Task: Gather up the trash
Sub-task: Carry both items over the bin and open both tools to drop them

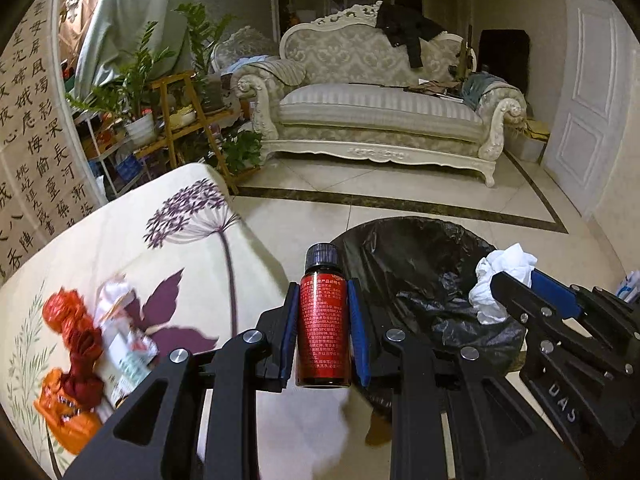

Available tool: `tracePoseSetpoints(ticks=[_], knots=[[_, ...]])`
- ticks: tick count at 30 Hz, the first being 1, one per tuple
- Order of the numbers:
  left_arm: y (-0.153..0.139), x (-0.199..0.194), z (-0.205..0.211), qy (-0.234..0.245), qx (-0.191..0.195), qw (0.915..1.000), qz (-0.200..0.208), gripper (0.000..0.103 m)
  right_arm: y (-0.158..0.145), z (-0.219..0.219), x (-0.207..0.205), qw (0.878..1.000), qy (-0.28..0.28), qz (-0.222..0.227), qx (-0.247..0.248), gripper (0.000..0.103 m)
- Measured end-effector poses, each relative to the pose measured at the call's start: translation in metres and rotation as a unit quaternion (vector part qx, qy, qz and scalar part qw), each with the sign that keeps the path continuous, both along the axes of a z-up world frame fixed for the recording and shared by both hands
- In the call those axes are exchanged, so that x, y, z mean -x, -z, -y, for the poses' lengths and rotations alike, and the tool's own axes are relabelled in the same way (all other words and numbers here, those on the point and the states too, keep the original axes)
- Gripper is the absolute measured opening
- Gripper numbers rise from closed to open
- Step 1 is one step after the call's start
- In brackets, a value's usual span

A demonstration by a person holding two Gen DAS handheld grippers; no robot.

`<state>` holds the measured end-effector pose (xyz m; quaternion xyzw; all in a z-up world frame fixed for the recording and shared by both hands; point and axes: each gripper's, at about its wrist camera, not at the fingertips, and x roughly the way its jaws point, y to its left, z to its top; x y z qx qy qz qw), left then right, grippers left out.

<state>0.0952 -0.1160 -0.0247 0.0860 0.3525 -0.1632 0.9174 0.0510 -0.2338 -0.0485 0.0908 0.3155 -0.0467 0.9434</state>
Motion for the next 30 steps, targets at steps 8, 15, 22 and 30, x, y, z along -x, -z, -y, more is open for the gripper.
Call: tracePoseSetpoints(ticks=[8,15,22,30], knots=[[0.005,-0.006,0.005,-0.007,-0.008,0.9999,0.004,0.056,0.006,0.008,-0.004,1.0,0.006,-0.006,-0.005,0.04],[0.009,-0.01,0.001,-0.018,-0.006,0.9998,-0.007,0.057,0.007,0.011,-0.003,1.0,0.017,-0.008,-0.007,0.041],[0.002,-0.006,-0.01,-0.032,0.0,0.9995,-0.002,0.065,0.006,0.01,-0.001,1.0,0.017,-0.009,-0.006,0.048],[-0.009,0.007,-0.035,-0.055,0.007,0.9985,0.0,0.07,0.002,-0.005,0.004,1.0,0.004,-0.006,-0.005,0.049]])
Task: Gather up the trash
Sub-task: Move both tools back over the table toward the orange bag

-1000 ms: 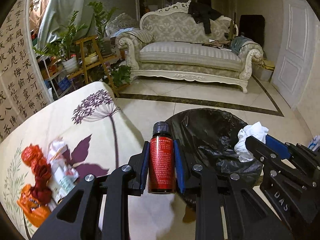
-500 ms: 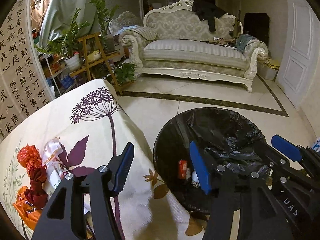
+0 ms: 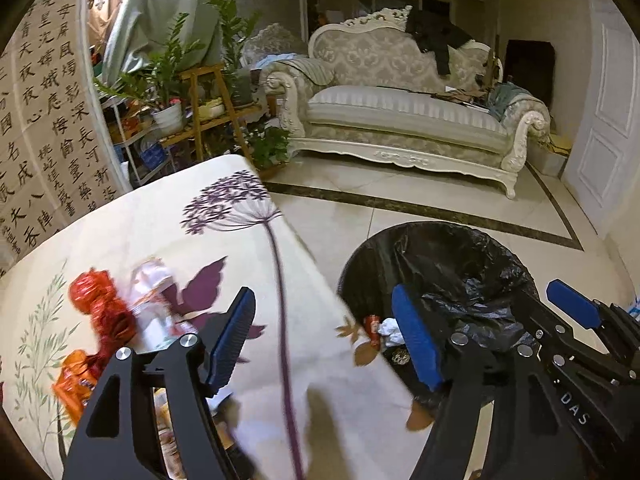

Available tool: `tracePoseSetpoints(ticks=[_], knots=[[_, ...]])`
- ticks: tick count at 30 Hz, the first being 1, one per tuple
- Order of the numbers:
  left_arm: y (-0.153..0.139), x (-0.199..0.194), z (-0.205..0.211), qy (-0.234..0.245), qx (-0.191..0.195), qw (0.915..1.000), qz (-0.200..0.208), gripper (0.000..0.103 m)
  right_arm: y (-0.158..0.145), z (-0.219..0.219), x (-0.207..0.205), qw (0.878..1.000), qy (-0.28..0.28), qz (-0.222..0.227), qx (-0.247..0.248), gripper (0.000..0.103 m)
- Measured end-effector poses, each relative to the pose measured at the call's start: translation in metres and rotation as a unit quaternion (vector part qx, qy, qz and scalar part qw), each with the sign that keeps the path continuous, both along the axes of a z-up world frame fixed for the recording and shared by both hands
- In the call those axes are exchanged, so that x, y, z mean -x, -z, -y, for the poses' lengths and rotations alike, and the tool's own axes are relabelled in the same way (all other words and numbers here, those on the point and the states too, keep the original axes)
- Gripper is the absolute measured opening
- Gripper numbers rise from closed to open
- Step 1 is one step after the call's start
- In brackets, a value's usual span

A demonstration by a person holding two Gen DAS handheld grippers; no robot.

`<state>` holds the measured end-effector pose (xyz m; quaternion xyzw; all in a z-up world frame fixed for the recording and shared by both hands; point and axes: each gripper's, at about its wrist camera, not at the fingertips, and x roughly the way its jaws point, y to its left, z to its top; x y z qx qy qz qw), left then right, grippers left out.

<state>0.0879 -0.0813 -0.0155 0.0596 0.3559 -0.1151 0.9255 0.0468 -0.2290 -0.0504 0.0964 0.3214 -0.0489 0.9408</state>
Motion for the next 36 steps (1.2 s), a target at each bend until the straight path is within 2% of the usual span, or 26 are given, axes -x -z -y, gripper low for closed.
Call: tracePoseSetpoints(ticks=[6,17,25,36], knots=[[-0.005,0.013,-0.029,-0.026,0.006,0.9996,-0.001,0.072,-0.004,-0.022,0.004,1.0,-0.02,0.0,-0.002,0.054],[-0.01,0.037,-0.091,-0.095,0.014,0.9953,0.0,0.073,-0.012,-0.071,0.012,0.997,-0.073,0.004,0.003,0.055],[0.004,0.052,-0.136,-0.149,0.023,0.9884,-0.021,0.073,-0.012,-0.103,0.016,0.994,-0.108,-0.002,0.004,0.055],[0.022,0.049,-0.161,-0.175,0.018,0.9833,-0.046,0.074,-0.01,-0.124,0.02,0.991,-0.132,-0.007,0.006,0.055]])
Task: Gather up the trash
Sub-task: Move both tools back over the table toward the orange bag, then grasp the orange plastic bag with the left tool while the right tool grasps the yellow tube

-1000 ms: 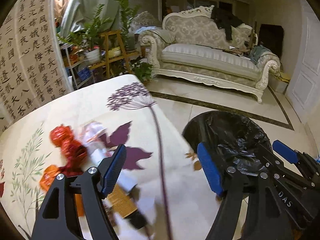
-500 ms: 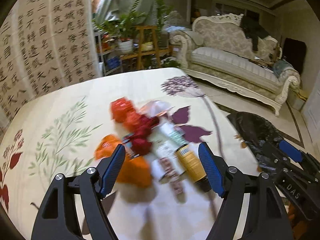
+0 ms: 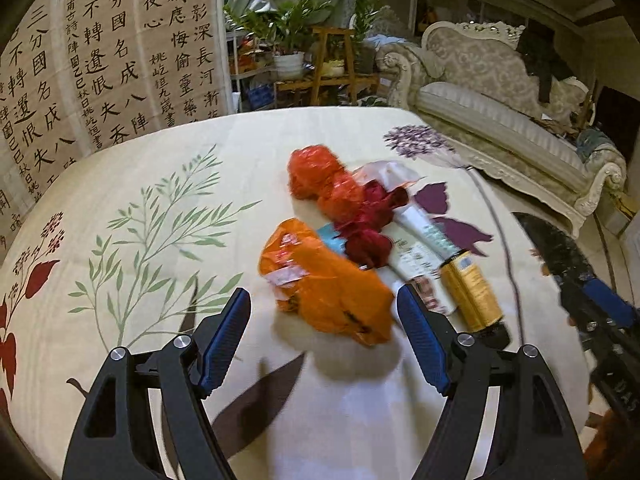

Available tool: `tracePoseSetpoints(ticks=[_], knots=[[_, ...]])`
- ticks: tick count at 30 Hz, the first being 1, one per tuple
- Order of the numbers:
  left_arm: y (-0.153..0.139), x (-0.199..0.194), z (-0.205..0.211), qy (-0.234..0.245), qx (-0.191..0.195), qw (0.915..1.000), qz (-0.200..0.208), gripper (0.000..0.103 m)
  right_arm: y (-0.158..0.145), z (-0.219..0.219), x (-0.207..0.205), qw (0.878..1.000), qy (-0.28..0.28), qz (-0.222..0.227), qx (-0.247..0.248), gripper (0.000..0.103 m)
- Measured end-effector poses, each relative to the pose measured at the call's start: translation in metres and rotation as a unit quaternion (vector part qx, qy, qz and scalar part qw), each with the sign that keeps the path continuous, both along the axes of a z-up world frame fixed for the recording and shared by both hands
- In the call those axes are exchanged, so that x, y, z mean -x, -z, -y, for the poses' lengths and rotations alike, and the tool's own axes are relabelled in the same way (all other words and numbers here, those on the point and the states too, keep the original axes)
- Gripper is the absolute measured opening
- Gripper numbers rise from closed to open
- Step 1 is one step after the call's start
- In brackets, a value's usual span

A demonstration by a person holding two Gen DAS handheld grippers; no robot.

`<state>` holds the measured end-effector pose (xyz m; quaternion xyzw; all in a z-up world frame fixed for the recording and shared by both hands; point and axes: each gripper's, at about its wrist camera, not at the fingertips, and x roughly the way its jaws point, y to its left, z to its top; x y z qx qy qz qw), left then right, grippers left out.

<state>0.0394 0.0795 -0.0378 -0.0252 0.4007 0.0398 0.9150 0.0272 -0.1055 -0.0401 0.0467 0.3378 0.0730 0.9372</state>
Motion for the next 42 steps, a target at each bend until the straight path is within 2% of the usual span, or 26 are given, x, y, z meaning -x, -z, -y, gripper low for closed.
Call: tracePoseSetpoints(ticks=[7,13,19,24,25,26,27,31,42], knots=[[0.006,0.005,-0.028,-0.028,0.013,0.9994,-0.018,0.074,0.002,-0.002,-0.001,1.0,-0.006,-0.004,-0.002,0.055],[0.002,0.007,-0.035,-0.028,0.025,0.9991,-0.018,0.077,0.002,-0.008,-0.003,1.0,-0.015,-0.006,-0.001,0.055],[-0.004,-0.009,-0.031,-0.031,0.025,0.9992,-0.005,0.08,0.001,-0.017,-0.004,1.0,-0.024,-0.006,0.003,0.055],[0.004,-0.024,-0.035,-0.036,0.028,0.9987,-0.023,0.08,0.001,-0.022,-0.006,0.999,-0.031,-0.008,0.005,0.055],[0.005,-0.024,-0.037,-0.036,0.034,0.9985,-0.023,0.079,0.001,-0.023,-0.006,0.999,-0.032,-0.009,0.005,0.055],[0.004,-0.023,-0.038,-0.034,0.036,0.9986,-0.019,0.067,0.002,-0.025,-0.006,0.999,-0.034,-0.009,0.006,0.055],[0.003,-0.022,-0.038,-0.029,0.037,0.9988,-0.016,0.061,0.002,-0.026,-0.006,0.999,-0.035,-0.009,0.006,0.055],[0.003,-0.017,-0.037,-0.009,0.031,0.9994,-0.013,0.057,0.002,-0.033,-0.007,0.999,-0.043,-0.011,0.007,0.055],[0.002,0.01,-0.044,0.006,0.029,0.9995,-0.011,0.056,0.006,-0.059,-0.009,0.997,-0.076,-0.018,0.015,0.054]])
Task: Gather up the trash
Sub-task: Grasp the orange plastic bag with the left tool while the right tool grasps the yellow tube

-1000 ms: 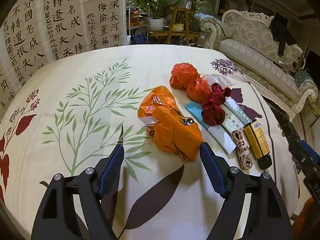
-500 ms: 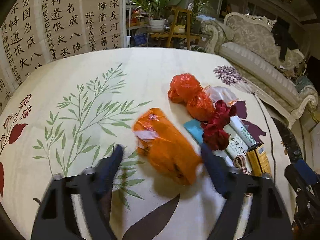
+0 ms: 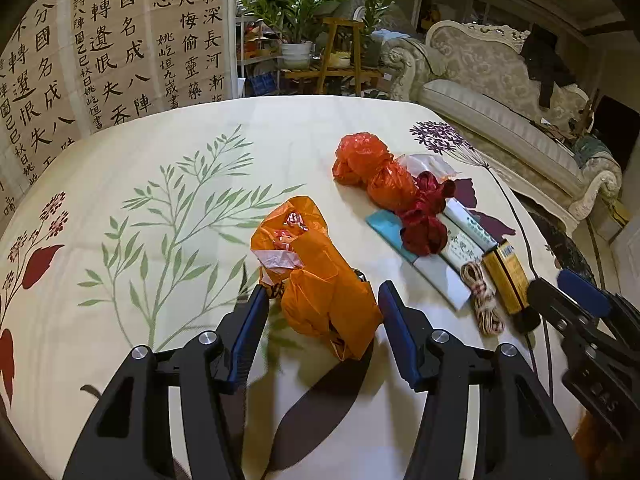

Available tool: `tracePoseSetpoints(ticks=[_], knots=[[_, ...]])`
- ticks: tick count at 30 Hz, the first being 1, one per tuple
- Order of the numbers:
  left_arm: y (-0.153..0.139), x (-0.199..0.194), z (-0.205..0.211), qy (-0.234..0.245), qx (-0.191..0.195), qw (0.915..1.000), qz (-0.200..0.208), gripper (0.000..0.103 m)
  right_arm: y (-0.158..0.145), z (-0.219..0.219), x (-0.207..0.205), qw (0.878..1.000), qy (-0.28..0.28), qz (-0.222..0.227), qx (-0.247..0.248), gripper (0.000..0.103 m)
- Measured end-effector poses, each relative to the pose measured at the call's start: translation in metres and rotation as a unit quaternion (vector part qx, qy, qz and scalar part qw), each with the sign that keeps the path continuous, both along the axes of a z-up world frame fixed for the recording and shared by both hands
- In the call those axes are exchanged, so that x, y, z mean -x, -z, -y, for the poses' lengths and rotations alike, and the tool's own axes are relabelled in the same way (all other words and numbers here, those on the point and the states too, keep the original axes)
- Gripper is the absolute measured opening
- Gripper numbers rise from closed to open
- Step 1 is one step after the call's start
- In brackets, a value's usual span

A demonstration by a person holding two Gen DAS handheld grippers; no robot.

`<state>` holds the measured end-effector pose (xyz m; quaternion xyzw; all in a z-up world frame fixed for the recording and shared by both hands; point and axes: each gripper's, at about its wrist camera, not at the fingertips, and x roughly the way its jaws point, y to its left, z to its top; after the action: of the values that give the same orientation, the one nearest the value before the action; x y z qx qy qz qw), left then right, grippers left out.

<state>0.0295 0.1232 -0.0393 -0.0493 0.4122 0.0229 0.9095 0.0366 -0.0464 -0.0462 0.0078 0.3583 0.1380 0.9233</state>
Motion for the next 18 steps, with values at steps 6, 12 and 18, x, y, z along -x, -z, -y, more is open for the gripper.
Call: tracePoseSetpoints(ticks=[6,12,18], knots=[[0.0,0.011,0.0,0.005,-0.024,0.9996,0.011,0.056,0.004,-0.01,-0.005,1.0,-0.01,-0.009,0.006,0.043],[0.001,0.012,-0.003,0.01,-0.015,0.9998,0.01,0.056,0.009,-0.02,-0.007,0.999,-0.02,-0.016,0.02,0.025],[0.0,0.013,-0.004,0.012,-0.01,0.9998,0.014,0.056,0.007,-0.02,-0.004,0.999,-0.022,-0.011,0.024,0.024]])
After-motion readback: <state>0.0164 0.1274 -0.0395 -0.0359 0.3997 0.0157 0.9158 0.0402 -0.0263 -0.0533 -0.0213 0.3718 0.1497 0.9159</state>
